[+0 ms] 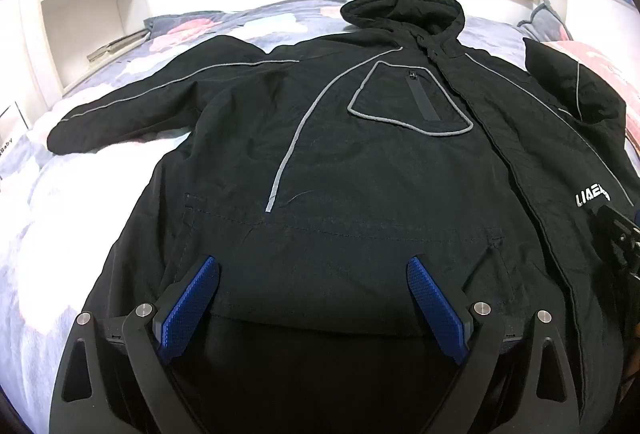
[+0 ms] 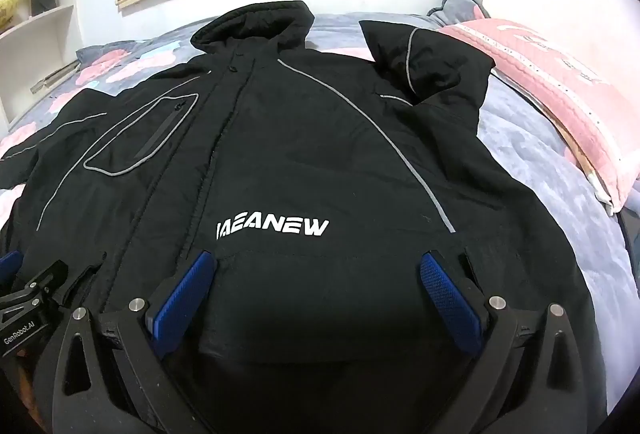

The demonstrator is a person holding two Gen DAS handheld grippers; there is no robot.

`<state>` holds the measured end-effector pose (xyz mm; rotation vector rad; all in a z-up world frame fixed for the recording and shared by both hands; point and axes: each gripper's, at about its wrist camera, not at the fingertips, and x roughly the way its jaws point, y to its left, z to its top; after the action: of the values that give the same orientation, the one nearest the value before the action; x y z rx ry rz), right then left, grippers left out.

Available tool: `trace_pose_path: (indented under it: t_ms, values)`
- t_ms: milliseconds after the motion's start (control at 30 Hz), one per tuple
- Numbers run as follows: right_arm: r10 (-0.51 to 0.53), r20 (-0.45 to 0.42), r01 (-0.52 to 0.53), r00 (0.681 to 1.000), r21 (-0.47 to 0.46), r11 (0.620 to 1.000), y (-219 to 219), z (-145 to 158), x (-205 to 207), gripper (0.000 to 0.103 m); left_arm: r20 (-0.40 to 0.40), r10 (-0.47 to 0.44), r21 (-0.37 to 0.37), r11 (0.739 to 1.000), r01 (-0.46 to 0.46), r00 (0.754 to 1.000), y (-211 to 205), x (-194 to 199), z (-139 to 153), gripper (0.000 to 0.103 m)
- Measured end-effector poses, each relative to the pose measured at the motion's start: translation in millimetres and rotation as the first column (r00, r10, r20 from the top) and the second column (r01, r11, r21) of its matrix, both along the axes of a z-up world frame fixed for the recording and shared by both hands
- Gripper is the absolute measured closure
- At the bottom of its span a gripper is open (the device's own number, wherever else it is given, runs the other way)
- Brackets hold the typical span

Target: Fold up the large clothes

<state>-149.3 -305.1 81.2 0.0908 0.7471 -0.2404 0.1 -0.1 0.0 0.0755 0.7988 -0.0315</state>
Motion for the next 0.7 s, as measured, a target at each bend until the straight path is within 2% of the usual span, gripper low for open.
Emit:
trace_pose_path:
  t_ms: [700]
  values:
    - [-0.002, 0.040, 0.004, 0.999, -0.037, 0.999, 4.0, -0.9, -7.5, 0.000, 0.000, 0.000, -0.001, 1.000, 0.000, 1.000, 0.4, 0.1, -0.1, 0.007]
